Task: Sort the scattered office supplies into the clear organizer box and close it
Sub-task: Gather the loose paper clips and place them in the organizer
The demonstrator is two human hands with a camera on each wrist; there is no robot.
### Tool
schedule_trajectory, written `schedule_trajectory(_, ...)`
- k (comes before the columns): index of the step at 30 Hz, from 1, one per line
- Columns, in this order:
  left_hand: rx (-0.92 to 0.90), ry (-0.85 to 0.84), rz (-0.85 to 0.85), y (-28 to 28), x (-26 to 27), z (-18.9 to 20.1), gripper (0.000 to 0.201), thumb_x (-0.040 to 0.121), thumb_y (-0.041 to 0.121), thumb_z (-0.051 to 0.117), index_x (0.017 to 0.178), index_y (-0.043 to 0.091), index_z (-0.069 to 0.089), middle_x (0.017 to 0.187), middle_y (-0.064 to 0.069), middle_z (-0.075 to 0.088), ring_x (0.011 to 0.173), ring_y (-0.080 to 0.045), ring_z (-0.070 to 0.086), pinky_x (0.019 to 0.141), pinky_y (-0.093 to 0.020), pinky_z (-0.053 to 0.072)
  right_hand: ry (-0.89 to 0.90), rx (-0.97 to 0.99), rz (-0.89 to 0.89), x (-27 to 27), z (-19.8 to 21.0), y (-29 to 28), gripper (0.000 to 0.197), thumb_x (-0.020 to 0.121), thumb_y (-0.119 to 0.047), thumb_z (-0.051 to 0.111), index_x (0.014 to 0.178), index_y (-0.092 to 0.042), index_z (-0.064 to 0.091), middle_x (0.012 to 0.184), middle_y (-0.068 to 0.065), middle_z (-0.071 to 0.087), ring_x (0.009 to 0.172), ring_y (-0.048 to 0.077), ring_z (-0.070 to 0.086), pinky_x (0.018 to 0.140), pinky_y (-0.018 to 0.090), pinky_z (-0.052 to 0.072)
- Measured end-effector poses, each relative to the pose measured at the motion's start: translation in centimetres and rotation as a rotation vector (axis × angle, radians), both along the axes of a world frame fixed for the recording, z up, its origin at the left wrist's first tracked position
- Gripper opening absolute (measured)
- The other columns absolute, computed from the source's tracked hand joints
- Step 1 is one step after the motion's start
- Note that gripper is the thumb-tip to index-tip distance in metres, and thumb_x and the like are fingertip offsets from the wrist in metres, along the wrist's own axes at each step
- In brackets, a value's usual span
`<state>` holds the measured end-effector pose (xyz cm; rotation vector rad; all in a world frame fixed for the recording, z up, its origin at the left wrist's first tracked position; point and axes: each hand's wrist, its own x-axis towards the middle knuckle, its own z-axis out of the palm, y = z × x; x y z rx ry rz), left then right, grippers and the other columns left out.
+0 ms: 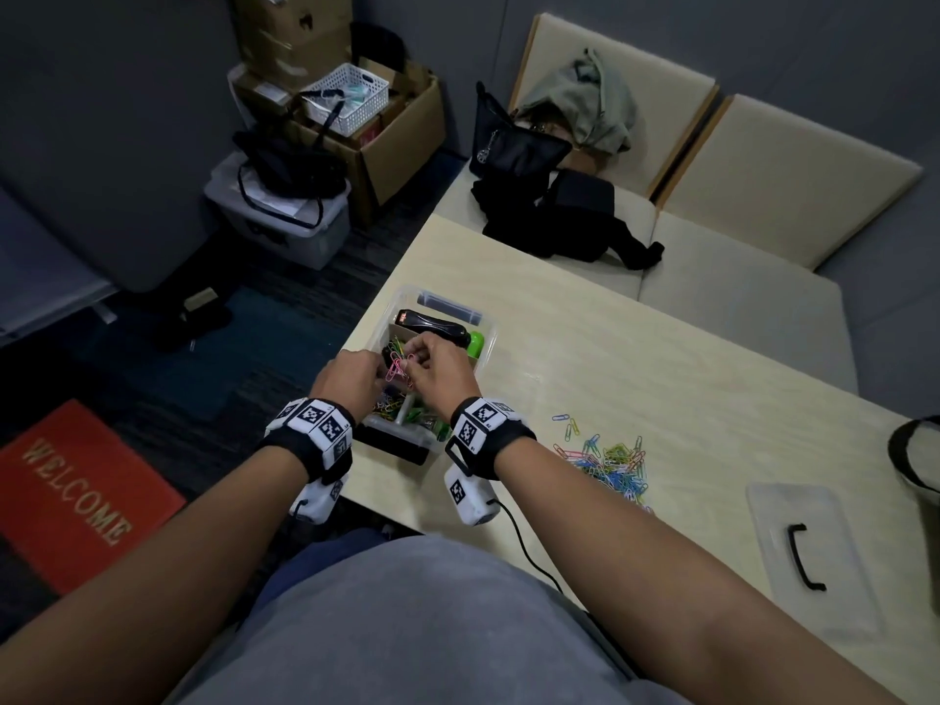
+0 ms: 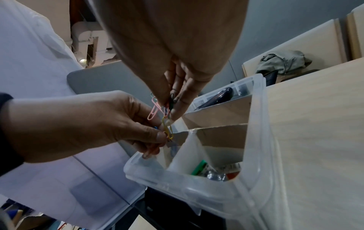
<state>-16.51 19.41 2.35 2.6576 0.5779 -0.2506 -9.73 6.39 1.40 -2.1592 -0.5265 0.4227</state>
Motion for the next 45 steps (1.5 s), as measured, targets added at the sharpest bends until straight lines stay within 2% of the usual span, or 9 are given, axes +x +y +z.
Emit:
schedule_trajectory(6, -0.048, -0.017, 0.043, 1.1, 0.5, 0.3, 0.019, 0.087, 0.010, 0.055, 0.089, 0.019, 0.072, 0.089, -0.013, 0.069, 0.081, -0.034, 0.065, 0.070, -0.036, 0.052, 0.040, -0.002, -0.031, -0.1, -0.5, 0.6, 0.009, 0.089, -0.010, 0.066, 0.094, -0.016, 0.064, 0.073, -0.009, 0.059, 0.064, 0.003, 0.054, 0.067, 0.029, 0.054)
schedule_trajectory(11, 0.039, -0.078, 0.112, 1.7, 0.3, -0.4, 0.027, 0.091, 0.006, 0.054, 0.117, 0.012, 0.058, 0.115, -0.017, 0.054, 0.095, -0.038, 0.059, 0.077, -0.044, 0.048, 0.063, -0.067, 0.008, -0.7, -0.7, 1.3, 0.008, 0.088, -0.010, 0.066, 0.095, -0.014, 0.066, 0.080, 0.000, 0.067, 0.069, 0.012, 0.061, 0.060, 0.021, 0.047)
schedule_trajectory(16, 0.053, -0.048, 0.092, 1.9, 0.1, -1.3, 0.032, 0.091, 0.006, 0.055, 0.123, 0.011, 0.057, 0.113, -0.017, 0.058, 0.095, -0.037, 0.060, 0.075, -0.043, 0.047, 0.038, -0.247, 0.107, -1.5, -1.1, 3.0, 0.009, 0.087, -0.004, 0.059, 0.091, -0.005, 0.067, 0.093, 0.014, 0.070, 0.086, 0.029, 0.064, 0.072, 0.034, 0.050)
schedule_trajectory(21, 0.087, -0.042, 0.095, 1.8, 0.3, -1.5, 0.032, 0.089, 0.000, 0.052, 0.119, 0.010, 0.057, 0.110, -0.017, 0.059, 0.090, -0.036, 0.061, 0.071, -0.041, 0.046, -0.012, -0.414, 0.212, -2.0, -1.8, 4.1, 0.010, 0.085, -0.003, 0.058, 0.091, 0.001, 0.065, 0.093, 0.024, 0.067, 0.087, 0.040, 0.064, 0.067, 0.038, 0.049)
schedule_trajectory(26, 0.099, -0.036, 0.087, 1.6, 0.5, -1.4, 0.031, 0.087, 0.001, 0.055, 0.117, 0.009, 0.057, 0.110, -0.017, 0.059, 0.091, -0.036, 0.061, 0.075, -0.042, 0.045, -0.014, -0.414, 0.245, -1.8, -2.0, 3.8, 0.012, 0.088, -0.001, 0.057, 0.094, 0.001, 0.067, 0.092, 0.023, 0.068, 0.087, 0.039, 0.065, 0.070, 0.038, 0.052)
schedule_trajectory(31, 0.120, -0.031, 0.101, 1.3, 0.8, -1.3, 0.032, 0.086, 0.002, 0.058, 0.117, 0.009, 0.056, 0.112, -0.017, 0.057, 0.097, -0.036, 0.059, 0.082, -0.044, 0.046, -0.040, -0.284, 0.217, -1.1, -1.2, 1.9, 0.019, 0.090, -0.006, 0.058, 0.106, -0.006, 0.069, 0.104, 0.017, 0.071, 0.095, 0.033, 0.065, 0.074, 0.028, 0.045)
schedule_trajectory(34, 0.185, -0.072, 0.099, 0.7, 1.1, -1.4, 0.038, 0.083, 0.005, 0.059, 0.121, 0.011, 0.054, 0.116, -0.017, 0.054, 0.105, -0.036, 0.051, 0.088, -0.044, 0.039, -0.073, -0.141, 0.134, -0.8, -0.7, 0.4, 0.024, 0.092, -0.014, 0.058, 0.114, -0.016, 0.067, 0.107, 0.007, 0.072, 0.096, 0.024, 0.067, 0.081, 0.034, 0.054)
schedule_trajectory(37, 0.204, -0.162, 0.091, -0.8, 1.8, -1.3, 0.035, 0.084, 0.006, 0.058, 0.118, 0.011, 0.055, 0.113, -0.017, 0.053, 0.104, -0.036, 0.049, 0.086, -0.044, 0.037, -0.092, -0.051, 0.035, -0.1, -0.6, -2.1, 0.024, 0.092, -0.017, 0.055, 0.114, -0.023, 0.063, 0.102, -0.001, 0.071, 0.089, 0.019, 0.066, 0.077, 0.039, 0.056)
schedule_trajectory(45, 0.128, -0.215, -0.138, -7.6, 5.5, -0.6, 0.040, 0.083, 0.008, 0.060, 0.122, 0.013, 0.057, 0.116, -0.015, 0.053, 0.105, -0.036, 0.050, 0.089, -0.045, 0.039, -0.143, 0.031, -0.201, 2.1, -1.3, -11.1, 0.026, 0.092, -0.013, 0.052, 0.114, -0.021, 0.063, 0.104, -0.003, 0.062, 0.076, 0.012, 0.060, 0.078, 0.035, 0.053)
